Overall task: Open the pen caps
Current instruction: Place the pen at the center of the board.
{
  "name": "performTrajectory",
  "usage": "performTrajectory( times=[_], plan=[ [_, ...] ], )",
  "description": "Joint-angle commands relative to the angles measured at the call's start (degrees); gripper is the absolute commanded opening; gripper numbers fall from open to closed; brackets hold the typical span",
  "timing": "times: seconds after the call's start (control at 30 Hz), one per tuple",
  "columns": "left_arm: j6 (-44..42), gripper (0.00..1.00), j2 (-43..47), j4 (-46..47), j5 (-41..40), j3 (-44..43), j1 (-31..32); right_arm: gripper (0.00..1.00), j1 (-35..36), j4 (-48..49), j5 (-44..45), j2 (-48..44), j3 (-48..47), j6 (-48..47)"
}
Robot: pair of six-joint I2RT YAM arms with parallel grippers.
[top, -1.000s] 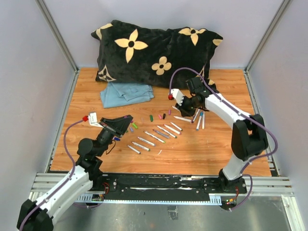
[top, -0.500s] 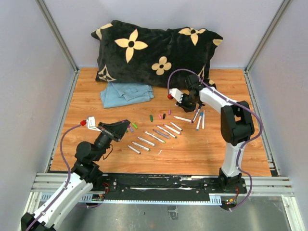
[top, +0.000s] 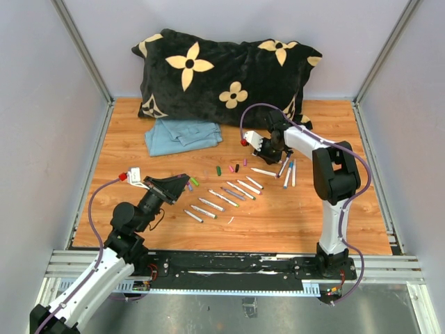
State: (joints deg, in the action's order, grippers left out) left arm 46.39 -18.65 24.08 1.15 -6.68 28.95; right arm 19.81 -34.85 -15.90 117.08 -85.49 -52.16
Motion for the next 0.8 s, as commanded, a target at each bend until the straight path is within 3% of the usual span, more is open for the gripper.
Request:
performTrajectory(
  times=[0.0, 0.57, 0.77],
  plan=[
    [0.09, 0.00, -0.44, 1.69, 0.35, 0.17, -0.47, 0.16, -0.77, -2.17, 0.27, 1.53, -0.70, -0.24],
    [1.55, 0.00, -2.94, 4.01, 2.26, 0.33, -0.43, 0.34, -2.40, -3.54, -2.94, -1.11, -0.55, 2.60],
    [2.41, 0.00, -6.54, 6.38, 3.83, 0.54, -0.47, 0.45, -3.04, -4.09, -4.77, -3.13, -2.40, 4.72]
  ],
)
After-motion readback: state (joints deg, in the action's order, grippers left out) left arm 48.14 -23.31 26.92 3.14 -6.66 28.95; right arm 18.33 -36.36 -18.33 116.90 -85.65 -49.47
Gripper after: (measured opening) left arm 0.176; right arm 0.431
